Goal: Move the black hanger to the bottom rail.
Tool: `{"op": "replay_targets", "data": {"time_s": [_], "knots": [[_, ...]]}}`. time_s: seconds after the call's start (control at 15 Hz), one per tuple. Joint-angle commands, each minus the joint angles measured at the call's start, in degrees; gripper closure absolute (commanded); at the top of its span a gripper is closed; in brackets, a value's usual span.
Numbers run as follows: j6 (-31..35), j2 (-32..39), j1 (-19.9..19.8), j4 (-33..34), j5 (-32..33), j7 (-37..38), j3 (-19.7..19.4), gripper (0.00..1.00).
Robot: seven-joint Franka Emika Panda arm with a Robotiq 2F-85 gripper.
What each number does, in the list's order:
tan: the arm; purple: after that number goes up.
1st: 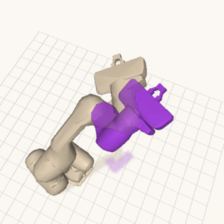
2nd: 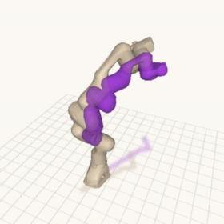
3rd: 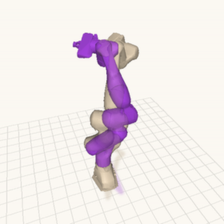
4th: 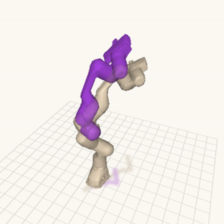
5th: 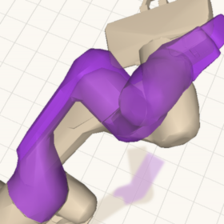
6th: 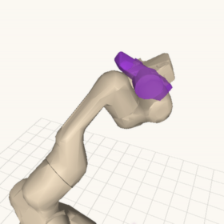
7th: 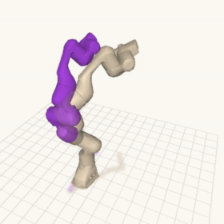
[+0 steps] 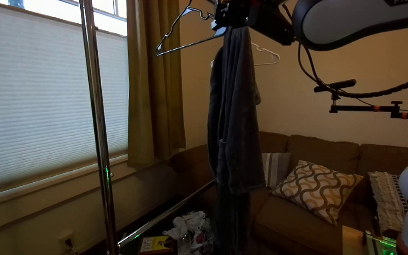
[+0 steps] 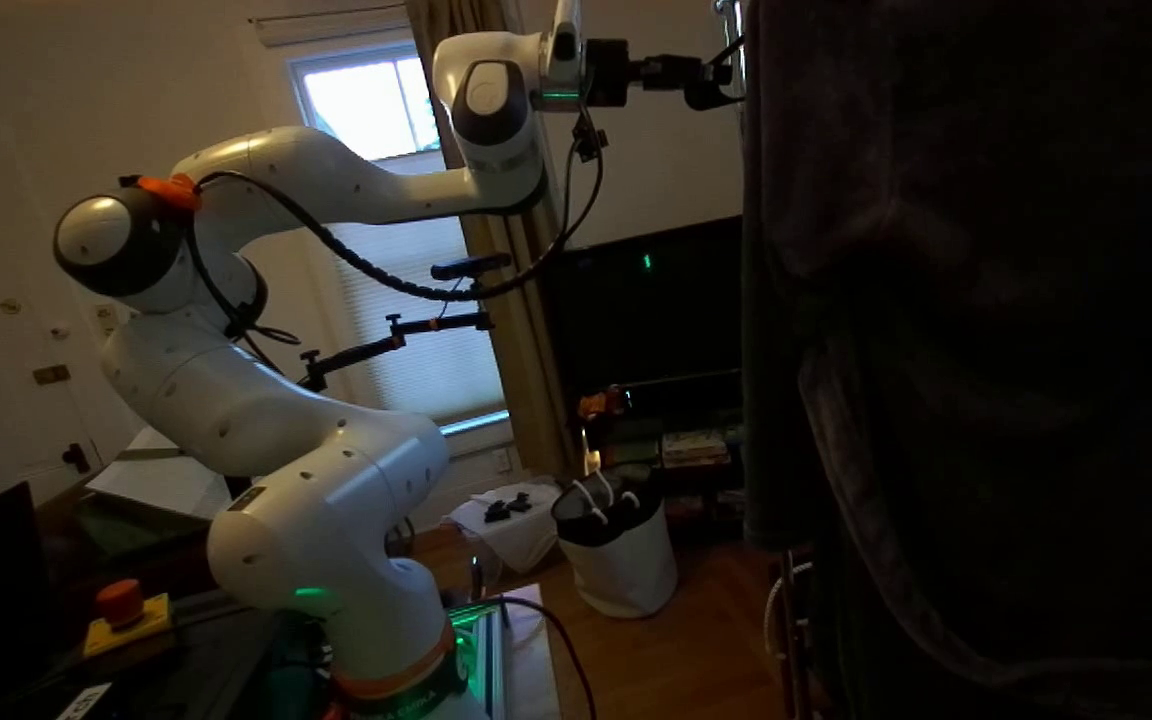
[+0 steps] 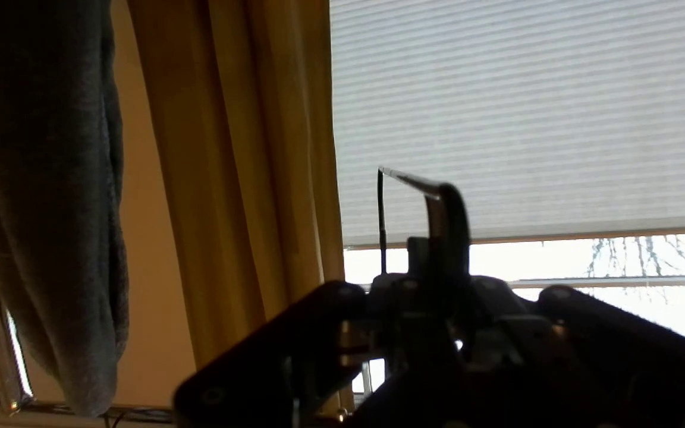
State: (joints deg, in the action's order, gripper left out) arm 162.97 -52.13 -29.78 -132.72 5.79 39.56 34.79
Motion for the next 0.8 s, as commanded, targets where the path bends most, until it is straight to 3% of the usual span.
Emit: {"op": "replay_targets", "data": {"time_s": [0.0,0.4,0.73], "knots": [[4.9,-3.5,-2.5,-2.5,1.0,1.1,1.0,0.97],[11.6,-7.6,-9.1,-4.4,-0.8,0.4,3.7,0.97],[11.1,-12.0,-15.2,-5.5,-5.7,2.8,5.5,0.98]]}}
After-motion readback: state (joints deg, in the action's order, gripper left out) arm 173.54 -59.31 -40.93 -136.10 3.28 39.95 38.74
